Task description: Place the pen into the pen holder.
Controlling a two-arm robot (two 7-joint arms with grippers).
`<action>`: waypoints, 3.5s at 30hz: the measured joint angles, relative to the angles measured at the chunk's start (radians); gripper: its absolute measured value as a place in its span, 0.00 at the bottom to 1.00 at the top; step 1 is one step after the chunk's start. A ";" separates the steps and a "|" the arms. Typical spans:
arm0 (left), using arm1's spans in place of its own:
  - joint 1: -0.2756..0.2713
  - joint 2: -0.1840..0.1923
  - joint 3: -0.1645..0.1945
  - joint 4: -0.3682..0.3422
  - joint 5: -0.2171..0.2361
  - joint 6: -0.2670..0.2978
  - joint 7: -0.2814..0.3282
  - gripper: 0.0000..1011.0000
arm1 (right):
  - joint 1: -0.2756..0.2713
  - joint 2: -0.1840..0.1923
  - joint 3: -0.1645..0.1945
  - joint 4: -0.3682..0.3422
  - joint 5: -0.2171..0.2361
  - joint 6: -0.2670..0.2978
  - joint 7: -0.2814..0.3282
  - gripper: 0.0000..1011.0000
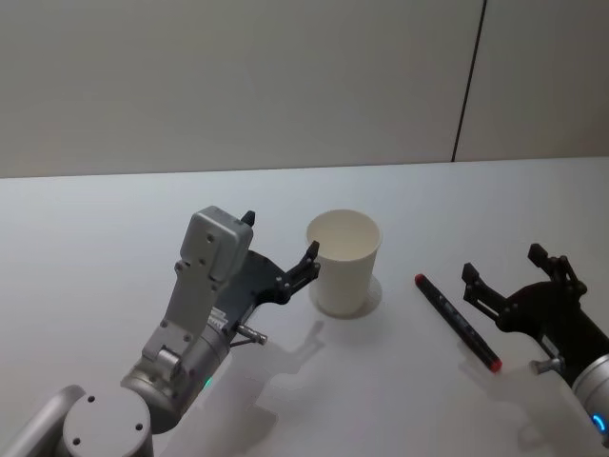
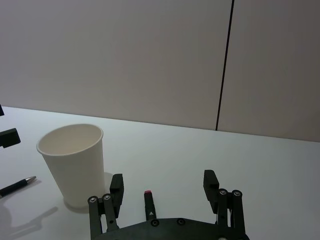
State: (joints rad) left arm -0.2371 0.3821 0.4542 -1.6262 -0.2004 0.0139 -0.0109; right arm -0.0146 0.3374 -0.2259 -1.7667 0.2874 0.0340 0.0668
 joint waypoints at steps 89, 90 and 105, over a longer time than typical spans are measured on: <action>0.000 0.000 0.000 0.000 0.000 0.000 0.000 0.99 | 0.248 0.022 0.036 0.060 0.072 0.613 0.247 0.99; 0.000 0.000 0.000 0.000 0.000 0.000 0.000 0.99 | 0.255 0.020 0.034 0.065 0.069 0.625 0.252 0.99; 0.000 0.000 0.000 0.000 0.000 0.000 0.000 0.99 | 0.379 -0.012 0.001 0.167 0.003 0.778 0.339 0.99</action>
State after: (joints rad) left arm -0.2371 0.3821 0.4542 -1.6262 -0.2003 0.0138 -0.0110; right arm 0.3643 0.3257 -0.2249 -1.5994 0.2899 0.8117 0.4061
